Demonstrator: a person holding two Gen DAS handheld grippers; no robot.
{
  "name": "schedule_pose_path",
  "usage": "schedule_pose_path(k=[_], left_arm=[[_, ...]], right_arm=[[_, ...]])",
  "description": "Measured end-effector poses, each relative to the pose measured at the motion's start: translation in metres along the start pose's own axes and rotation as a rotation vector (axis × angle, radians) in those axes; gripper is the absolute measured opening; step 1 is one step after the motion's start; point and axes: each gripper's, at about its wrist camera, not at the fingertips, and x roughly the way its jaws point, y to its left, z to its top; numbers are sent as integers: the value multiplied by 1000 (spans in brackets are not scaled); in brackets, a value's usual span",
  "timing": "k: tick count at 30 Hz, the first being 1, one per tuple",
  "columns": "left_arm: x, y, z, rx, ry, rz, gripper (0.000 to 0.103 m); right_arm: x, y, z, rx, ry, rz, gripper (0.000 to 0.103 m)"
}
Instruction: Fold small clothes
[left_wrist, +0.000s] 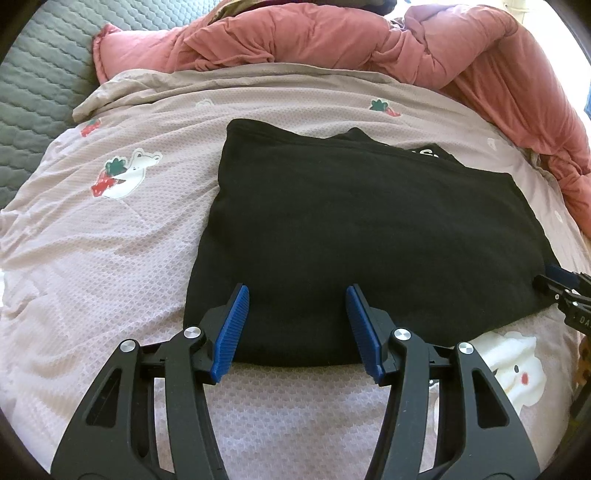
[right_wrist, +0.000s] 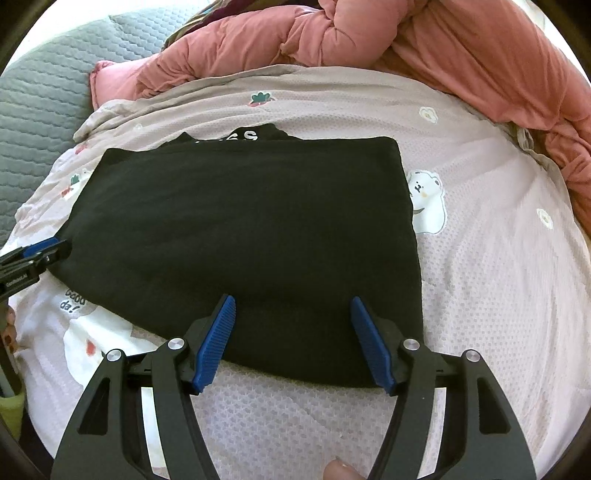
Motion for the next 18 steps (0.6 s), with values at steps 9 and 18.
schedule_pose_path(k=[9, 18], left_arm=[[-7, -2, -2, 2, -1, -7, 48], [-12, -5, -5, 6, 4, -16, 49]], right_arm=[[-6, -2, -1, 7, -11, 17, 67], [-12, -6, -3, 27, -17, 28, 68]])
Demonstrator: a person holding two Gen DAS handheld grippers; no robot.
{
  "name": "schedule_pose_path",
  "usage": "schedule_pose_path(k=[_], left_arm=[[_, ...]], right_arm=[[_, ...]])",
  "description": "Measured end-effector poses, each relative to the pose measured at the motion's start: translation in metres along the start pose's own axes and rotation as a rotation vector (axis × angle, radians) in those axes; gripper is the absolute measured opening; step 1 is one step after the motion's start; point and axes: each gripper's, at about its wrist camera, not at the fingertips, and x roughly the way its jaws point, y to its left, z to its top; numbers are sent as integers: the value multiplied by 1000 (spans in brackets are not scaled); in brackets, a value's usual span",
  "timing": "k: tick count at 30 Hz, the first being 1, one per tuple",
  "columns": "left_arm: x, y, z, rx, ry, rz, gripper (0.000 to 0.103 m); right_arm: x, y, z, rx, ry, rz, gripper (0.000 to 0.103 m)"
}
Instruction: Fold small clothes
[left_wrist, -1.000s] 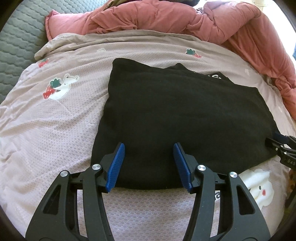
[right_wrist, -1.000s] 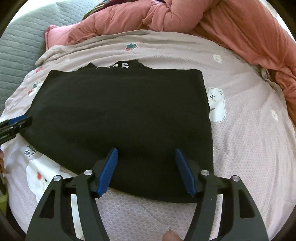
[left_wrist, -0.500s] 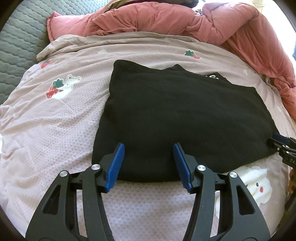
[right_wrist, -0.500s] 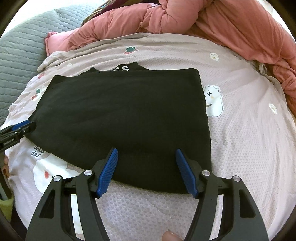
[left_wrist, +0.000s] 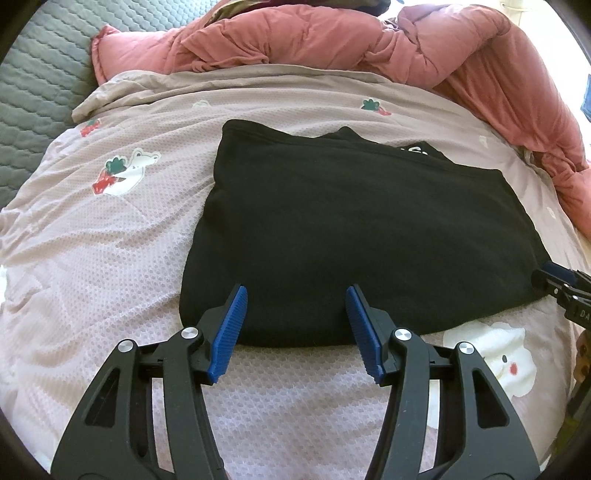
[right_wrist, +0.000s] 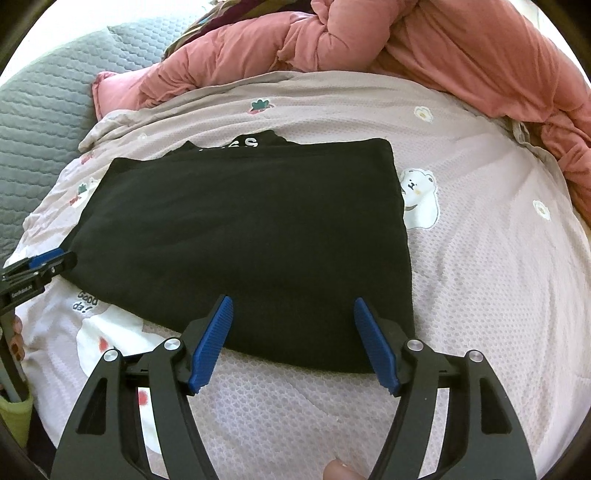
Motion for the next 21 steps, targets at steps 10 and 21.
schedule_pose_path(k=[10, 21], left_arm=[[-7, -4, -4, 4, 2, -2, 53], [-21, -4, -8, 13, -6, -11, 61]], right_arm=[[-12, 1, -1, -1, -17, -5, 75], [-25, 6, 0, -13, -39, -1, 84]])
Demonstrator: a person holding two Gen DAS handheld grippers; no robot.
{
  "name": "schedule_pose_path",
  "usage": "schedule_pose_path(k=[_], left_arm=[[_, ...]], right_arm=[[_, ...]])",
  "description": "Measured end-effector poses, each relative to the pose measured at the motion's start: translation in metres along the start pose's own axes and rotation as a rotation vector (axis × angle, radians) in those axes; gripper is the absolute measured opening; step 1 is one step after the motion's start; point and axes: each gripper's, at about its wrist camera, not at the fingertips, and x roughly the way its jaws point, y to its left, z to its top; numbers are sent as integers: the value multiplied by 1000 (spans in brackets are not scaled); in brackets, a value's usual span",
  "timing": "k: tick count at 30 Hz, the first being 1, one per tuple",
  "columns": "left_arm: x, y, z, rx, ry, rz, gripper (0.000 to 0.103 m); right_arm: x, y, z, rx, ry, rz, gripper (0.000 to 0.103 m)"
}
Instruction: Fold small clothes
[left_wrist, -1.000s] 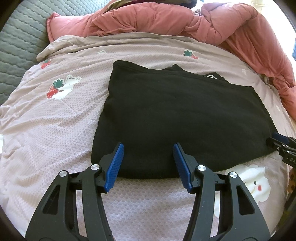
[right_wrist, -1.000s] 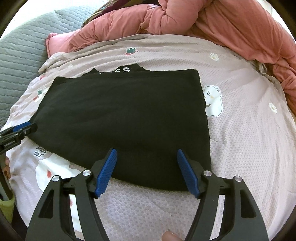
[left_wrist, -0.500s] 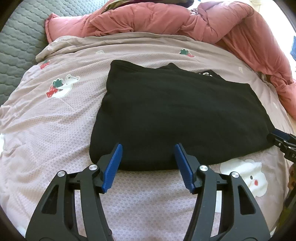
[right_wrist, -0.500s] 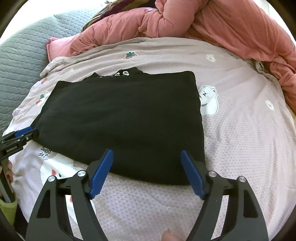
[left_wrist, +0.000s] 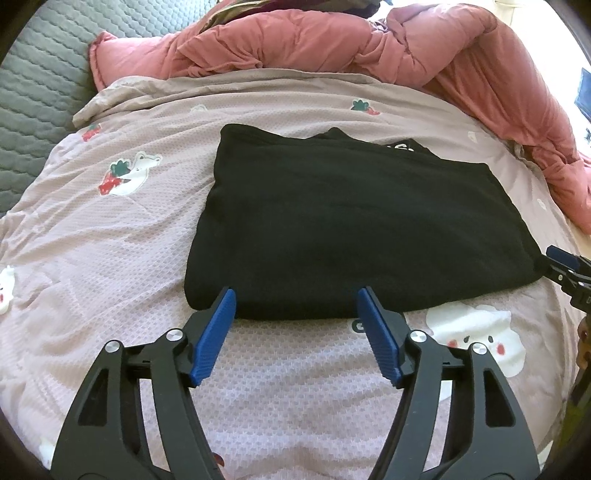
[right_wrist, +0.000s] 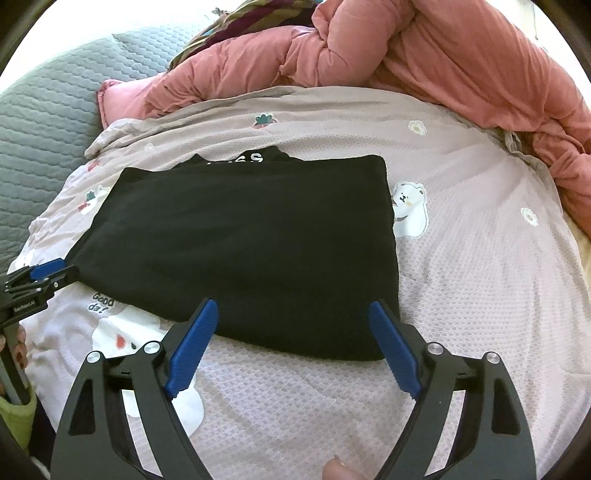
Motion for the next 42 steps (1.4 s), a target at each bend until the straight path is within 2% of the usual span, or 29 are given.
schedule_pose_path(k=[2, 3, 11, 14, 17, 25, 27, 42], left_arm=[[-3, 0, -1, 0, -2, -4, 63], [-5, 0, -2, 1, -4, -5, 67], [-18, 0, -4, -1, -21, -11, 74], [-25, -2, -4, 1, -31, -14, 74], [-31, -4, -4, 6, -42, -10, 85], [-45, -7, -7, 20, -58, -7, 86], [-49, -8, -8, 21, -62, -10, 94], [-78, -2, -12, 6, -115, -2, 93]], right_arm=[[-3, 2, 0, -5, -6, -1, 89], [-4, 3, 0, -8, -9, 0, 89], [-16, 11, 0, -27, -33, 10, 91], [-21, 14, 1, -35, -42, 16, 91], [-28, 17, 1, -42, -55, 23, 92], [-47, 26, 3, -59, -98, 27, 96], [-53, 30, 4, -67, -110, 30, 97], [-85, 52, 8, -97, -204, 50, 98]])
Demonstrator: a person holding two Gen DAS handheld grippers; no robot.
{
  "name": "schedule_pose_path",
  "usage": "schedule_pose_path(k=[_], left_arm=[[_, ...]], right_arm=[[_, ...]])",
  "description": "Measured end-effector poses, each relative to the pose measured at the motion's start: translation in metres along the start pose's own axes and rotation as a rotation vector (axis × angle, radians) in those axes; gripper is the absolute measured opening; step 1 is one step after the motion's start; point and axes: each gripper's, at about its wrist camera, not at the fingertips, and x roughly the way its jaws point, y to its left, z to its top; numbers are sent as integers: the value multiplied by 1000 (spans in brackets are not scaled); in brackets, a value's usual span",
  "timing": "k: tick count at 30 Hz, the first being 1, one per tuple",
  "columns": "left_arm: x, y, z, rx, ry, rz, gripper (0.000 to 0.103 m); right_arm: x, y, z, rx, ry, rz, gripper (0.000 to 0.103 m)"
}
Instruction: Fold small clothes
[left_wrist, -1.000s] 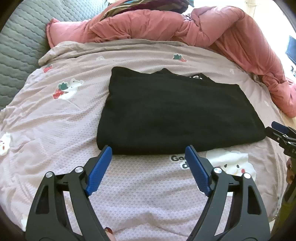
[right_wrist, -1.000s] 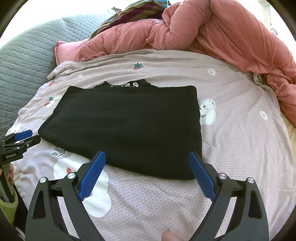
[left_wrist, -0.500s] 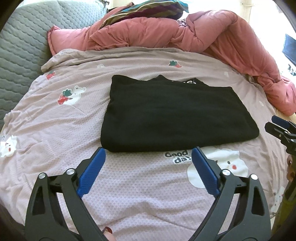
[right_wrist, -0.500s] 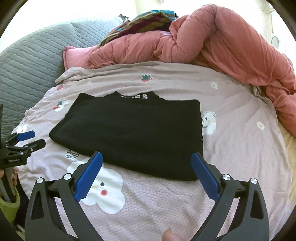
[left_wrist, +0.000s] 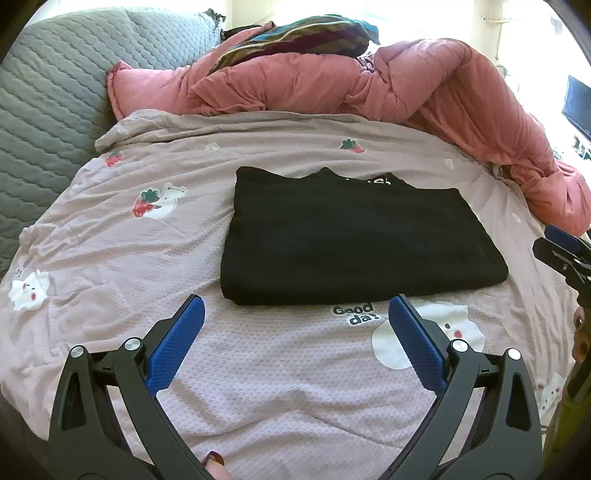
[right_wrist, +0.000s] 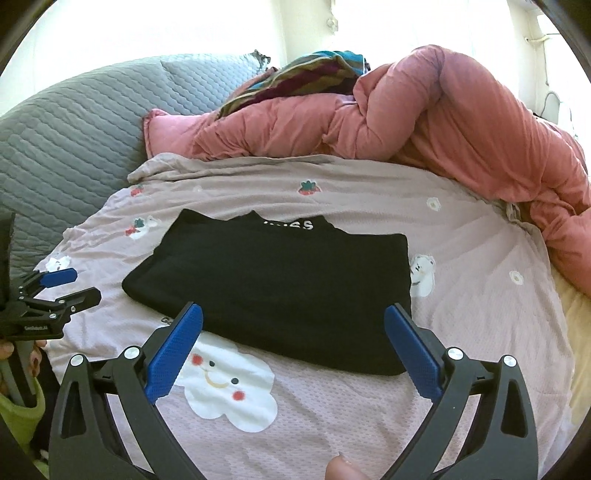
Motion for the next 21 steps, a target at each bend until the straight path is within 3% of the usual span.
schedule_pose_path(k=[21], left_arm=[[-20, 40, 3, -86, -64, 57, 93]], right_arm=[[4, 53, 18, -93, -13, 67, 98]])
